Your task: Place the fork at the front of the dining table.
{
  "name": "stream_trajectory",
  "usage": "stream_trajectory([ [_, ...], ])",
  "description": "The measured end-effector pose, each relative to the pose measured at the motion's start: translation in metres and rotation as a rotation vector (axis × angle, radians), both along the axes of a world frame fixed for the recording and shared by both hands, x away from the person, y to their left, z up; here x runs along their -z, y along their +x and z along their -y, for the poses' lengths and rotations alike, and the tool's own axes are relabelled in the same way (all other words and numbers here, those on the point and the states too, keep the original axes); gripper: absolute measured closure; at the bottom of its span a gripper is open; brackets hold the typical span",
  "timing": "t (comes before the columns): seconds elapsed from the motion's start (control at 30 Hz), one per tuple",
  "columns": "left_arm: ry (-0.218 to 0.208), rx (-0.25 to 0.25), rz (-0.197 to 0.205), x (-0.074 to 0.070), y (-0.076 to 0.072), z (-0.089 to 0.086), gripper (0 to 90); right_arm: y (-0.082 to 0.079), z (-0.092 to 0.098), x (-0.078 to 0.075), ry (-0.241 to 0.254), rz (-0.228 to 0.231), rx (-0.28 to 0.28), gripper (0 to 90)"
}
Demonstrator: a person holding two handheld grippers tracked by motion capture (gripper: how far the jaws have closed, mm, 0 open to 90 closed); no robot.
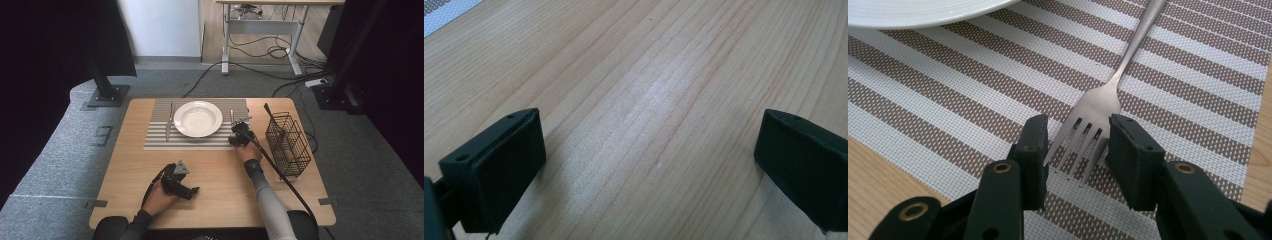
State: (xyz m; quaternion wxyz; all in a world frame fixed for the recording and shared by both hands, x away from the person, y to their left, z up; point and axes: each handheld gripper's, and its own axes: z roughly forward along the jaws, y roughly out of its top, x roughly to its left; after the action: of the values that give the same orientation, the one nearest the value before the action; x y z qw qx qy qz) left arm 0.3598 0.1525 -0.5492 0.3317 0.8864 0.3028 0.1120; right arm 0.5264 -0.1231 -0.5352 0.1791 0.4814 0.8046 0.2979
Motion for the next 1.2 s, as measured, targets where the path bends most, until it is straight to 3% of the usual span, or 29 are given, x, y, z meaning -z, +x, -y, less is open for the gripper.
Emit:
stream_trajectory([
  [0.07,0.0,0.0,0.0,0.0,0.0,0.0,0.0,0.001,0.0,0.0,0.003,-0.001,-0.007,57.3],
  [0.23,-0.002,-0.001,0.0,0.0,0.0,0.0,0.0,-0.001,0.002,-0.006,0.039,0.03,-0.005,35.4],
  [0.33,-0.002,-0.001,0.0,0.0,0.0,0.0,0.0,-0.005,0.001,-0.013,0.03,0.053,-0.04,23.9],
  [0.43,-0.002,-0.001,0.0,0.0,0.0,0.0,0.0,-0.014,0.001,-0.023,0.006,0.066,-0.075,17.9],
  [0.83,-0.002,-0.002,0.0,0.0,0.0,0.0,0.0,-0.06,0.013,-0.049,0.061,0.12,-0.166,10.8],
  [1.2,-0.003,-0.002,0.0,0.0,0.0,0.0,0.0,-0.106,0.03,-0.049,0.078,0.151,-0.199,8.4],
])
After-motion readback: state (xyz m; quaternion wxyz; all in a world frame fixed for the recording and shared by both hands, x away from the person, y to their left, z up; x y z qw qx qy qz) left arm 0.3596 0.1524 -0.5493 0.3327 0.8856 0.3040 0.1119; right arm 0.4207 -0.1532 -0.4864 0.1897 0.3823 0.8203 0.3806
